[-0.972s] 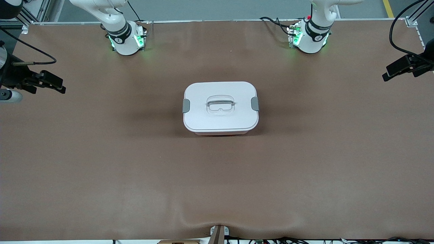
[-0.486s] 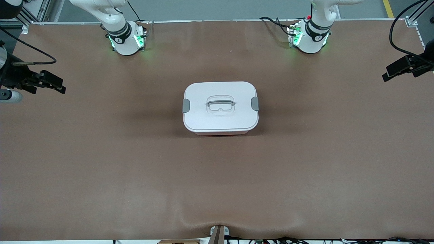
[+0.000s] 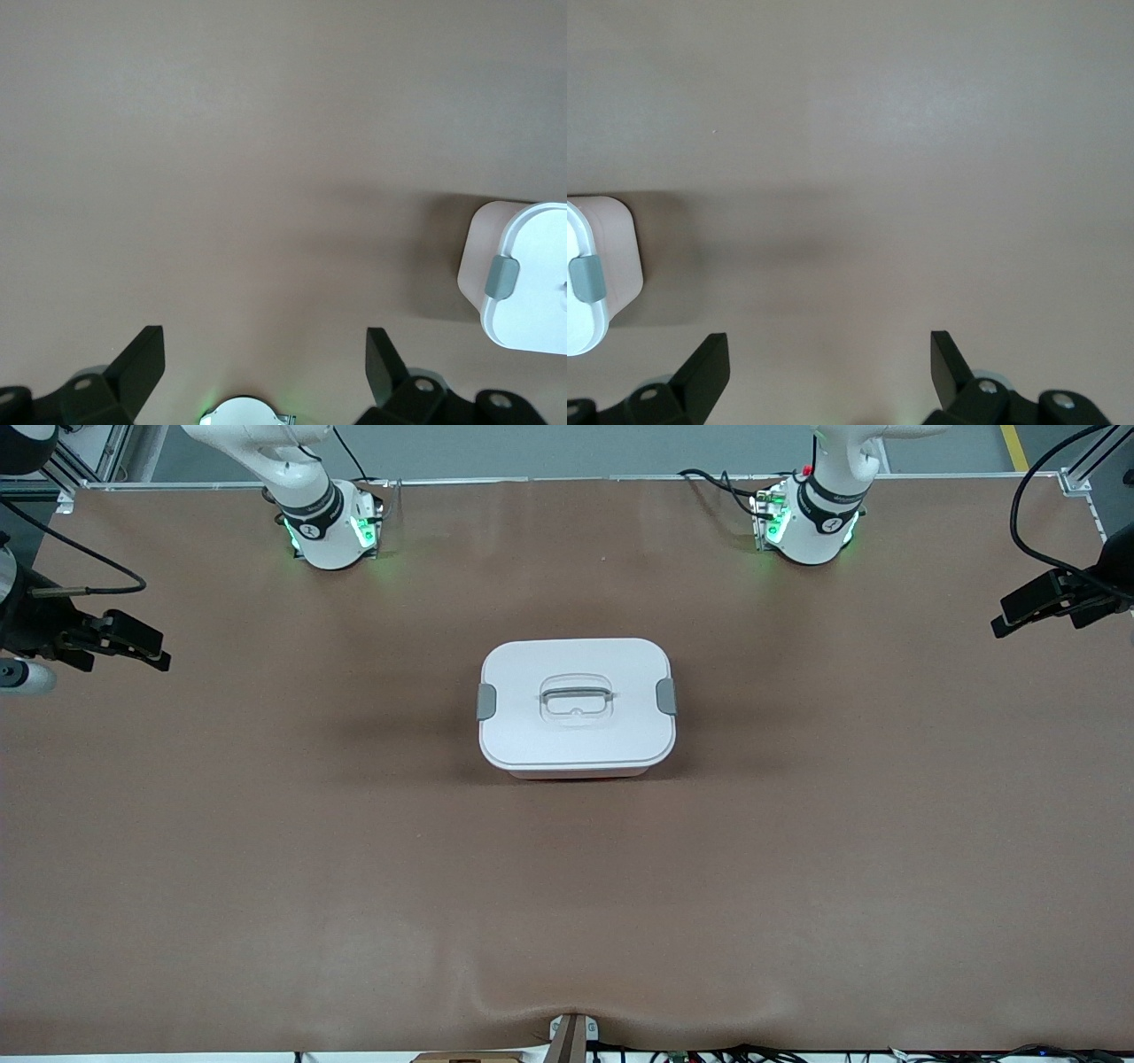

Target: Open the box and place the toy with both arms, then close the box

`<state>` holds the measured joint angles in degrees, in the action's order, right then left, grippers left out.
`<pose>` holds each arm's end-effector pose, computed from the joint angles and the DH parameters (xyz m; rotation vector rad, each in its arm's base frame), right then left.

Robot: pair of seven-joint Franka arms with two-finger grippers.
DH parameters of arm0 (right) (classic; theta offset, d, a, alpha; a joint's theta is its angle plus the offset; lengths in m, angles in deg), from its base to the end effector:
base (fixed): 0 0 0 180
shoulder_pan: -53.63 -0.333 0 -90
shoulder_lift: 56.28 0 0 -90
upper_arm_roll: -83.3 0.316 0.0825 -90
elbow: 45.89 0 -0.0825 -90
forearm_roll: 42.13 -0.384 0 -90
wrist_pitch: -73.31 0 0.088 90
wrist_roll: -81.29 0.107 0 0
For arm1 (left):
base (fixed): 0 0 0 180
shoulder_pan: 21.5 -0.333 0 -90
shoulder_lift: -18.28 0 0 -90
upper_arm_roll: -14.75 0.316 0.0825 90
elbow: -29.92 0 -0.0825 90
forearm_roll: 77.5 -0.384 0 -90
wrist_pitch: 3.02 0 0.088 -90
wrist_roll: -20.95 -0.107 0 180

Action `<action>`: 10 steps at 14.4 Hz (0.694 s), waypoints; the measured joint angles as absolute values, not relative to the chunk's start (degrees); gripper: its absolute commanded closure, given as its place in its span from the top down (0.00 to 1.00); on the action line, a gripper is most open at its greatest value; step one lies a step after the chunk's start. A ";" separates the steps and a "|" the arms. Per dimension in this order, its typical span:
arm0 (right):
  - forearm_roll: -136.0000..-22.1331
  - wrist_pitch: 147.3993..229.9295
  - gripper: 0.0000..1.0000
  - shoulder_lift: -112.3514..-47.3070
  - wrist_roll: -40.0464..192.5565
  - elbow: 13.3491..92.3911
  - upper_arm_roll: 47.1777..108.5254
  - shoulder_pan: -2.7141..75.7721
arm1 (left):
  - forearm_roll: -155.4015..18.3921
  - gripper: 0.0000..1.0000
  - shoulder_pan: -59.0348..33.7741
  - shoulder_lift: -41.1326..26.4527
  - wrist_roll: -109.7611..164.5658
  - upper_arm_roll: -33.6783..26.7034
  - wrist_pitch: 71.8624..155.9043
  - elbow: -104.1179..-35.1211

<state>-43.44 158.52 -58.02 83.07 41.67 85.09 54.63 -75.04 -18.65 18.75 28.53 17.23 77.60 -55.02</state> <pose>0.5551 0.0100 0.6206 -3.1173 0.0252 0.1121 0.5347 -0.0085 0.6562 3.0959 0.1864 -0.1086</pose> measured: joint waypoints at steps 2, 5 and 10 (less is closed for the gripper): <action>-43.44 158.60 1.00 -58.18 83.07 41.20 85.09 54.63 | -75.05 1.00 -18.60 18.75 28.36 17.22 77.60 -55.23; -43.44 158.59 1.00 -58.18 83.07 40.59 85.04 54.64 | -75.05 1.00 -18.55 18.63 28.11 17.12 77.65 -55.52; -43.44 158.59 1.00 -58.25 83.07 40.57 85.04 54.63 | -75.47 1.00 -18.54 17.65 28.07 17.04 78.06 -55.63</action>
